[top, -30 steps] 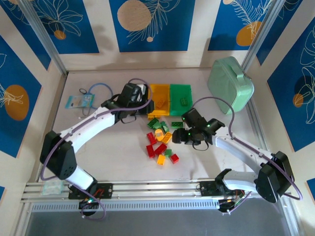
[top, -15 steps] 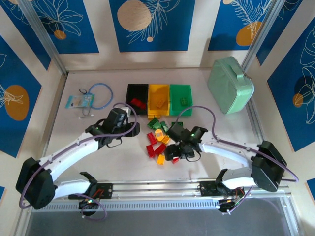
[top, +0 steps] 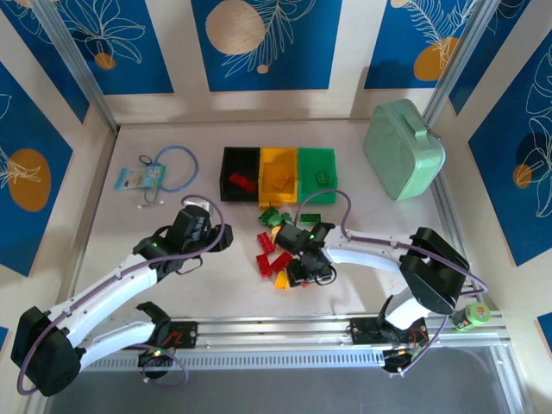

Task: Sort the legos into containers by color
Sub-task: Pick up the lego from the bottom-center of the table, then place the lego in the container.

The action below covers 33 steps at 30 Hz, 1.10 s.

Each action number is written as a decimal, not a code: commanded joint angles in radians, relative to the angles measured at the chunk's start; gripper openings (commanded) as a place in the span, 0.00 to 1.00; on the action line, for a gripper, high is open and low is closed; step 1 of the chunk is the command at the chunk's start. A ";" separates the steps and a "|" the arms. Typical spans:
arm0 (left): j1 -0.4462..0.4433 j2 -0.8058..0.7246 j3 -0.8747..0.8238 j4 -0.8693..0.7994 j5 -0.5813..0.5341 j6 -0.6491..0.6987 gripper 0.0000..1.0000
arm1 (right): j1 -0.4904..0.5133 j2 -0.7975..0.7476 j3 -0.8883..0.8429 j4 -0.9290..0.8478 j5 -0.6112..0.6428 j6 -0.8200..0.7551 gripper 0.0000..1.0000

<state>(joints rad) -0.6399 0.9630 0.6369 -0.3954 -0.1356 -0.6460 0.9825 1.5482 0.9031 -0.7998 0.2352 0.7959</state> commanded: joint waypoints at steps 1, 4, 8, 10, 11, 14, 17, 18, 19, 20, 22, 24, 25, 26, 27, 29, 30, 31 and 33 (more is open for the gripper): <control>-0.005 -0.015 -0.013 -0.032 -0.025 -0.009 0.62 | 0.004 0.029 0.037 -0.011 0.020 -0.001 0.52; -0.005 -0.016 -0.014 -0.034 -0.032 -0.006 0.62 | 0.009 0.038 0.054 -0.029 0.027 -0.004 0.39; -0.004 -0.028 -0.022 -0.043 -0.046 -0.004 0.62 | 0.025 0.010 0.086 -0.094 0.060 0.011 0.25; -0.006 -0.038 -0.030 -0.047 -0.047 -0.004 0.62 | 0.033 -0.017 0.116 -0.136 0.078 0.012 0.24; -0.005 -0.045 -0.035 -0.046 -0.046 -0.004 0.62 | 0.033 -0.032 0.138 -0.152 0.085 0.010 0.24; -0.005 -0.064 -0.049 -0.044 -0.034 -0.009 0.62 | 0.008 -0.048 0.220 -0.180 0.095 -0.028 0.24; -0.006 -0.085 -0.060 -0.045 -0.018 -0.017 0.62 | -0.054 -0.020 0.333 -0.175 0.090 -0.090 0.25; -0.006 -0.093 -0.064 -0.050 -0.016 -0.020 0.62 | -0.075 0.000 0.376 -0.169 0.083 -0.110 0.24; -0.005 -0.105 -0.068 -0.059 -0.017 -0.025 0.62 | -0.096 0.027 0.428 -0.163 0.072 -0.136 0.24; -0.006 -0.119 -0.071 -0.068 -0.019 -0.030 0.62 | -0.114 0.062 0.486 -0.160 0.062 -0.162 0.25; -0.005 -0.150 -0.080 -0.092 -0.025 -0.036 0.62 | -0.141 0.140 0.608 -0.170 0.053 -0.207 0.25; -0.006 -0.191 -0.090 -0.117 -0.033 -0.045 0.62 | -0.168 0.235 0.733 -0.189 0.044 -0.248 0.25; -0.006 -0.214 -0.096 -0.128 -0.036 -0.052 0.62 | -0.182 0.281 0.793 -0.198 0.035 -0.265 0.25; -0.006 -0.234 -0.104 -0.136 -0.035 -0.057 0.62 | -0.194 0.326 0.858 -0.200 0.020 -0.280 0.25; -0.006 -0.249 -0.111 -0.143 -0.035 -0.062 0.62 | -0.204 0.359 0.903 -0.200 0.012 -0.289 0.25; -0.006 -0.274 -0.127 -0.159 -0.032 -0.072 0.62 | -0.228 0.444 1.014 -0.200 -0.018 -0.306 0.25; -0.007 -0.282 -0.131 -0.164 -0.031 -0.075 0.62 | -0.236 0.482 1.065 -0.209 -0.032 -0.313 0.25; -0.007 -0.288 -0.136 -0.171 -0.030 -0.079 0.62 | -0.241 0.530 1.135 -0.231 -0.037 -0.321 0.25; -0.006 -0.300 -0.143 -0.178 -0.025 -0.084 0.62 | -0.244 0.615 1.257 -0.262 -0.036 -0.337 0.25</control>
<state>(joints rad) -0.6399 0.6800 0.5129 -0.5297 -0.1593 -0.7067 0.7460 2.1021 2.0430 -0.9951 0.2424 0.5129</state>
